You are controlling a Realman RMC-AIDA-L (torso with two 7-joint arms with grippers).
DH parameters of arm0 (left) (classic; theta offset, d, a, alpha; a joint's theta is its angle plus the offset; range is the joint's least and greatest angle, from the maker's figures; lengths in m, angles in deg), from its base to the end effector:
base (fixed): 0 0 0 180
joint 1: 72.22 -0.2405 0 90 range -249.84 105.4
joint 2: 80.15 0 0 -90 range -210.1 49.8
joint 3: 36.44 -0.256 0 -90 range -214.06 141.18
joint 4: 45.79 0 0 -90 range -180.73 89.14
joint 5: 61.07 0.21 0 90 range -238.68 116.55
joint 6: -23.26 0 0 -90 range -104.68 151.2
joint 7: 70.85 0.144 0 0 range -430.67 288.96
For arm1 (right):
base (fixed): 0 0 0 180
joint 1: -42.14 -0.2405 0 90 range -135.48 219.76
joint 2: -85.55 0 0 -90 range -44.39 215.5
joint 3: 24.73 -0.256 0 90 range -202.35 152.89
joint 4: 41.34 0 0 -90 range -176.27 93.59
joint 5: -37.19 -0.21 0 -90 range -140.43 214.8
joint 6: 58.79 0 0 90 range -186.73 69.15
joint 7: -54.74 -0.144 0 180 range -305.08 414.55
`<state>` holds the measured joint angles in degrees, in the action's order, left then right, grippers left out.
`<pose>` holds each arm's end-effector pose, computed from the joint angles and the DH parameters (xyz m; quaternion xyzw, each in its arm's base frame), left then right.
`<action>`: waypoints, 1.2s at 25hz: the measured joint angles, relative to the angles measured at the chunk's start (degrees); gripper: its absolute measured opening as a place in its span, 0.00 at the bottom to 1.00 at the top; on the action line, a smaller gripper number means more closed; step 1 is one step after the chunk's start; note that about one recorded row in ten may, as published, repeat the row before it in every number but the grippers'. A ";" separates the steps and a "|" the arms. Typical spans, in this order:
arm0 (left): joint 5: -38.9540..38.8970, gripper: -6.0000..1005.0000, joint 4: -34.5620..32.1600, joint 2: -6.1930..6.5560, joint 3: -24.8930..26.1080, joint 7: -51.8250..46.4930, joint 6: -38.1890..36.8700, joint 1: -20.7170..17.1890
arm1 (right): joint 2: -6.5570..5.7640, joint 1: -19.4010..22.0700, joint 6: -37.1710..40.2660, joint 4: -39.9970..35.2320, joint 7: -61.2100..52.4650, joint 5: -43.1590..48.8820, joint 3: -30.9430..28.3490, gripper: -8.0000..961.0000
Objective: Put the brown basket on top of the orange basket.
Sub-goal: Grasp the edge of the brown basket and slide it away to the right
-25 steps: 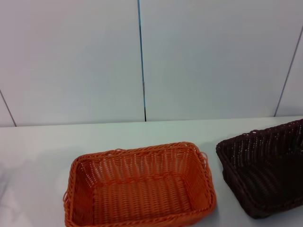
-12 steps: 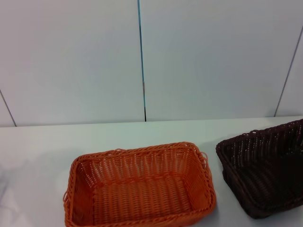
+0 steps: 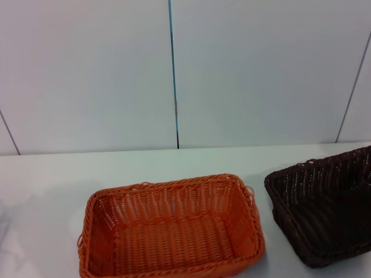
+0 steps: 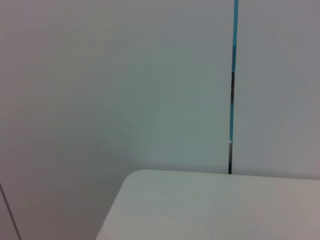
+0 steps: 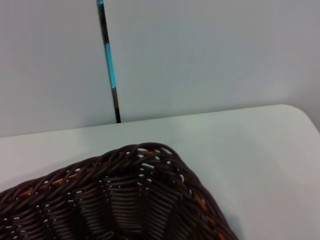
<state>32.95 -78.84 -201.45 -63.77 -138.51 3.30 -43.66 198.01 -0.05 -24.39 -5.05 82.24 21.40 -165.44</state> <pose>-0.4142 0.3720 0.0777 -0.6231 -0.4469 -0.0748 0.6376 0.3459 0.4491 0.1049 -0.5337 -0.6563 -0.5333 0.0086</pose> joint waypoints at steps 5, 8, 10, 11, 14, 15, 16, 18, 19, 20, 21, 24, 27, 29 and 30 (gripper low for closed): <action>-0.03 0.89 0.07 0.13 0.06 -0.02 0.08 0.01 | 0.27 0.00 -1.41 -1.05 0.01 -0.29 0.00 0.75; -0.05 0.89 0.21 0.18 0.08 -0.01 0.10 0.01 | 0.36 0.00 -2.23 -1.65 0.00 -0.30 -0.07 0.75; -0.06 0.89 0.40 0.19 0.09 0.04 0.11 0.01 | 0.44 -0.01 -2.70 -1.88 -0.01 -0.30 -0.14 0.75; -0.06 0.89 0.46 0.19 0.09 0.07 0.11 0.01 | 0.50 0.00 -2.89 -1.91 -0.01 -0.30 -0.15 0.75; -0.07 0.89 0.56 0.20 0.11 0.14 0.11 0.01 | 0.71 0.00 -3.28 -1.96 -0.02 -0.30 -0.16 0.75; -0.07 0.89 0.62 0.20 0.14 0.16 0.11 0.01 | 0.73 -0.01 -3.32 -1.97 -0.02 -0.30 -0.22 0.75; -0.07 0.89 0.67 0.20 0.17 0.18 0.11 0.01 | 0.75 0.00 -3.46 -1.98 -0.03 -0.31 -0.29 0.75; -0.07 0.89 0.70 0.20 0.19 0.21 0.11 -0.05 | 0.83 0.16 -3.93 -2.00 -0.04 -0.36 -0.38 0.75; -0.07 0.89 0.70 0.19 0.20 0.21 0.11 -0.10 | 0.83 0.16 -3.93 -2.00 -0.04 -0.36 -0.38 0.75; -0.07 0.89 0.70 0.19 0.20 0.21 0.11 -0.10 | 0.85 0.22 -4.05 -2.00 -0.04 -0.37 -0.38 0.75; -0.07 0.89 0.70 0.17 0.20 0.21 0.11 -0.17 | 0.86 0.27 -4.11 -2.02 -0.05 -0.38 -0.38 0.70; -0.07 0.89 0.71 0.11 0.19 0.15 0.10 -0.33 | 0.86 0.38 -4.15 -2.02 -0.11 -0.39 -0.41 0.55; -0.07 0.89 0.71 0.04 0.24 0.14 0.10 -0.40 | 0.85 0.53 -4.16 -2.02 -0.64 -0.26 -0.49 0.41; -0.07 0.89 0.71 0.01 0.38 0.14 0.10 -0.43 | 0.80 0.62 -4.17 -2.02 -0.88 -0.06 -0.34 0.36; -0.07 0.89 0.71 0.00 0.53 0.16 0.10 -0.42 | 0.78 0.65 -4.17 -2.03 -0.87 -0.01 -0.25 0.35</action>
<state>32.88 -78.14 -201.45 -63.24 -138.35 3.40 -44.08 198.79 0.60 -28.56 -7.07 81.37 21.39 -165.69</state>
